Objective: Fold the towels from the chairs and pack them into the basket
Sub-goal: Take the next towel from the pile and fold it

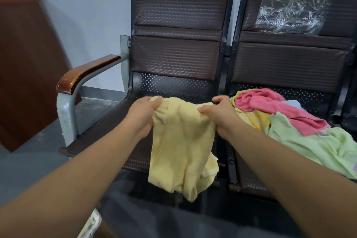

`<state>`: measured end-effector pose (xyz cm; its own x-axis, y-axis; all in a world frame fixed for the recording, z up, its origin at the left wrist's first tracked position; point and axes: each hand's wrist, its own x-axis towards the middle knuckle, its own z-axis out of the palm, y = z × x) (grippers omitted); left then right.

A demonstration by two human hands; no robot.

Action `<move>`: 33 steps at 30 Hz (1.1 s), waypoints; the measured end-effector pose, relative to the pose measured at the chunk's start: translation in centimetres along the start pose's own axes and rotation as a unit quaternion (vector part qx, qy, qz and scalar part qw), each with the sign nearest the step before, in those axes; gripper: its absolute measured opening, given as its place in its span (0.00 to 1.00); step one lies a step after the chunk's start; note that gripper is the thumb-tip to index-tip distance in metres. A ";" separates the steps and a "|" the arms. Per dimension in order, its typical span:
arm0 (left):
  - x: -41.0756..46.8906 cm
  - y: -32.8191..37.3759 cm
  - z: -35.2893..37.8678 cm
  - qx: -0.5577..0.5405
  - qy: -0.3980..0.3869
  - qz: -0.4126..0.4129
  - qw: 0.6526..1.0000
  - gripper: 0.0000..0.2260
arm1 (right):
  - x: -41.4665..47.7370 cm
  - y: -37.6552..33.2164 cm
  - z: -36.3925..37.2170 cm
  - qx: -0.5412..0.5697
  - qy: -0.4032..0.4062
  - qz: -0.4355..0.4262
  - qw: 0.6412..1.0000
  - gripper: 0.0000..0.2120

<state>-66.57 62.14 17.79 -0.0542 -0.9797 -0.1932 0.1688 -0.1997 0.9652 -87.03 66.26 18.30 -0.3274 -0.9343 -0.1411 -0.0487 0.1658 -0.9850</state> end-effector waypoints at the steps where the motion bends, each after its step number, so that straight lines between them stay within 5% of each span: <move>1: -0.3 -0.1 0.2 -0.030 -0.042 -0.019 0.998 0.10 | -0.1 0.0 0.2 -0.079 0.004 -0.047 0.996 0.19; 5: -1.4 -0.2 1.1 -0.128 -0.159 -0.047 0.978 0.09 | -1.6 -0.4 1.7 -0.157 -0.140 0.027 0.977 0.38; 8: -1.8 0.0 1.6 -0.115 -0.175 -0.030 0.977 0.08 | -2.4 -0.1 2.2 -0.135 -0.168 -0.062 0.975 0.20; 10: -1.7 0.2 1.6 -0.110 -0.154 -0.004 0.982 0.10 | -2.8 0.0 2.4 -0.108 -0.148 -0.108 0.977 0.13; 13: -1.7 0.8 1.4 -0.122 -0.138 0.027 0.983 0.10 | -2.4 0.2 3.2 -0.077 -0.114 -0.127 0.982 0.18; 18: -1.5 1.8 0.1 -0.207 -0.123 0.063 0.969 0.12 | -0.2 0.1 2.9 0.107 -0.029 -0.008 0.994 0.21; 22: -0.5 3.1 -2.4 -0.253 -0.084 0.069 0.961 0.11 | 1.7 0.4 0.4 0.305 0.022 0.070 0.949 0.19; 25: 0.0 2.6 -3.5 -0.232 -0.006 0.060 0.971 0.11 | 2.2 1.0 -1.4 0.341 0.046 0.129 0.930 0.13; 28: 0.6 2.2 -4.5 -0.222 0.058 0.032 0.973 0.07 | 2.0 1.2 -2.0 0.333 0.011 0.164 0.928 0.07; 33: 0.3 3.0 -5.3 -0.106 0.060 0.027 0.992 0.21 | -0.1 -0.3 -1.2 0.251 -0.141 0.173 0.942 0.15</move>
<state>-60.83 61.11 19.65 0.0764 -0.9819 -0.1733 0.3713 -0.1333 0.9189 -88.13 66.64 18.75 0.0250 -0.9098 -0.4143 0.4910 0.3722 -0.7877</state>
